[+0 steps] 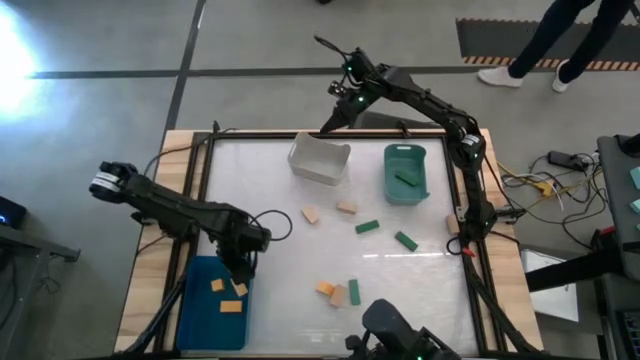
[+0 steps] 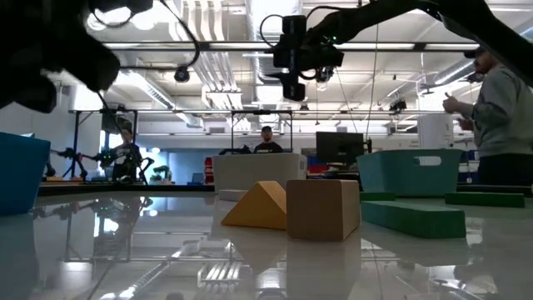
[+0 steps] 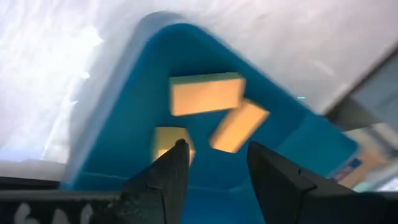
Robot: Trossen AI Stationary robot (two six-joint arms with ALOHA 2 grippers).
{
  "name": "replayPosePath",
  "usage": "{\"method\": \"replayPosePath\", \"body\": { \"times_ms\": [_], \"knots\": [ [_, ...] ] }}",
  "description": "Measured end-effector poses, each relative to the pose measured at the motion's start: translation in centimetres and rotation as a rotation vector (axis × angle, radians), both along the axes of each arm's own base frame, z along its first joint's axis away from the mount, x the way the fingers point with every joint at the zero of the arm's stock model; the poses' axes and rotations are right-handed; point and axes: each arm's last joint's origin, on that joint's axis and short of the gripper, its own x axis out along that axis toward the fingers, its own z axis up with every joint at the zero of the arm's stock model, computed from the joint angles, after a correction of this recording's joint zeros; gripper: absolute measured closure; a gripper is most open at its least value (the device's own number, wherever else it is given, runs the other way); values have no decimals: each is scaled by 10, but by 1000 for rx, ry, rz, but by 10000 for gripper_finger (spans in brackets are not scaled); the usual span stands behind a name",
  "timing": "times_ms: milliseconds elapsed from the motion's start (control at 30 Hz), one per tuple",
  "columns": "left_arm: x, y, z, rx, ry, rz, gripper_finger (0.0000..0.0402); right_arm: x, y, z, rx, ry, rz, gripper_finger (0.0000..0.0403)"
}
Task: Sort & place blocks by color
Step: Put the brown block into the gray bin
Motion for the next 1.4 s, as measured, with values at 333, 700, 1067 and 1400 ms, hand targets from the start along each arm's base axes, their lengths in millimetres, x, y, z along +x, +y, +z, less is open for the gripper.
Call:
{"method": "replayPosePath", "body": {
  "times_ms": [333, 700, 1067, 1400],
  "knots": [
    [-19, 9, 74, -8, -320, 126, 254, -18, 30, -16, -36, 111, 171, 199],
    [-11, 25, 105, 495, -852, 260, 254, -1, 94, -9, -150, 122, 381, 227],
    [31, 11, 93, 683, -987, 40, 254, -8, 225, 18, -495, 171, 392, 248],
    [46, 1, 85, 816, -1066, -300, 254, -65, 270, -8, -769, 252, -90, 248]
  ]
}}
